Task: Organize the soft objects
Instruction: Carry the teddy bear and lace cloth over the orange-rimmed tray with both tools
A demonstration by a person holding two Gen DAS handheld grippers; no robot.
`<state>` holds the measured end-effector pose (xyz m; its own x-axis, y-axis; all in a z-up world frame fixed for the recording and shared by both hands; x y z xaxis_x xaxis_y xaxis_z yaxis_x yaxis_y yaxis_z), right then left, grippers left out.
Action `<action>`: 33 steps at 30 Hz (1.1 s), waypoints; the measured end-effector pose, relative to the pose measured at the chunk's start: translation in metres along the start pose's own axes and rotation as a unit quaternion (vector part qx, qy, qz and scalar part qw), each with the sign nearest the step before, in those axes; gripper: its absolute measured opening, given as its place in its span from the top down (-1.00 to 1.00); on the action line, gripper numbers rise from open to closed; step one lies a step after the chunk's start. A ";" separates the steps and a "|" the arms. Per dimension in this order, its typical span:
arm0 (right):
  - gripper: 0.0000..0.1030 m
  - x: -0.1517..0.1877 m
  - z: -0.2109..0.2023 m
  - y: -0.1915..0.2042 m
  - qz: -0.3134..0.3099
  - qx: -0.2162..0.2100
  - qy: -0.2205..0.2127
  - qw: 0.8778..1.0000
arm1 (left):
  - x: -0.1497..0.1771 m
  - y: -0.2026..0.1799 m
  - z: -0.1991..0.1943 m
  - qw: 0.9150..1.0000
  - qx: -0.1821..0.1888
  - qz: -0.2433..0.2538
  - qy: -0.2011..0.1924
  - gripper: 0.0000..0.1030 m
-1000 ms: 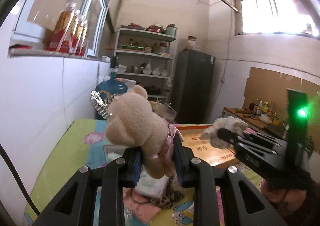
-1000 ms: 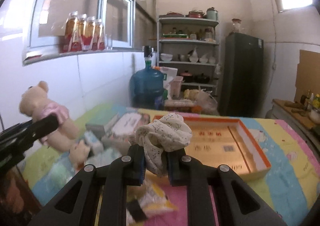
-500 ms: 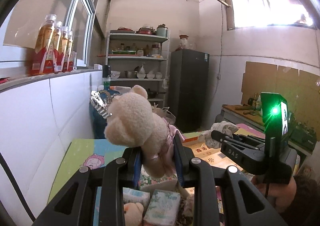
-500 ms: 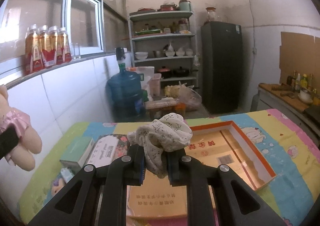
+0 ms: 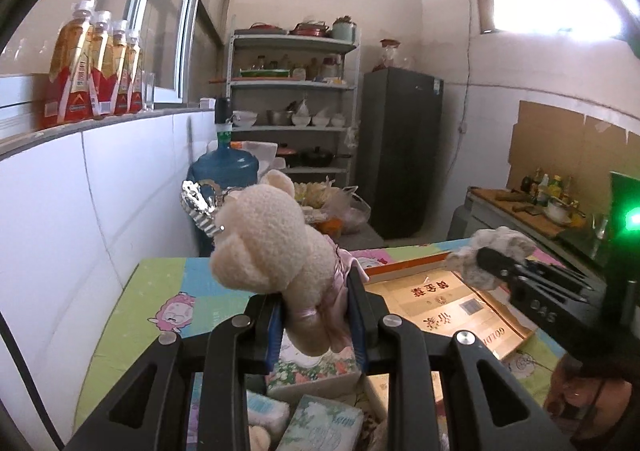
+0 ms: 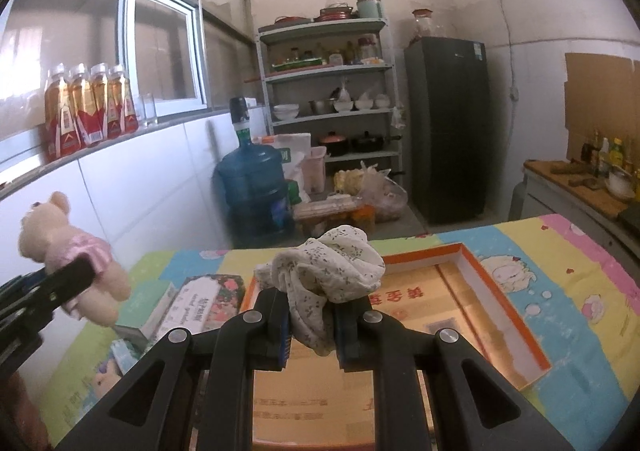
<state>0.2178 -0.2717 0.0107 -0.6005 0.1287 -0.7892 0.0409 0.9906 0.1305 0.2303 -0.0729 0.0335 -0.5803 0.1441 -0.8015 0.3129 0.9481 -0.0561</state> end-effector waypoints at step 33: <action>0.68 -0.003 0.087 -0.105 -0.021 -0.067 0.069 0.995 | -0.010 -0.106 0.170 0.988 -0.063 -0.020 0.137 0.45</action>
<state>0.2854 -0.3719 -0.0528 -0.7043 0.0711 -0.7063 -0.0869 0.9789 0.1852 0.3306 -0.2230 -0.0538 -0.7774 0.1602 -0.6083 0.1995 0.9799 0.0032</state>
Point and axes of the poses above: each gripper's, at about its wrist camera, not at the fingertips, and z roughly the way its jaws point, y to its left, x to its underside, the point moved 6 cm from there along z, roughly the way its jaws point, and after that the axes turned 12 degrees about y, right-handed, at the moved point
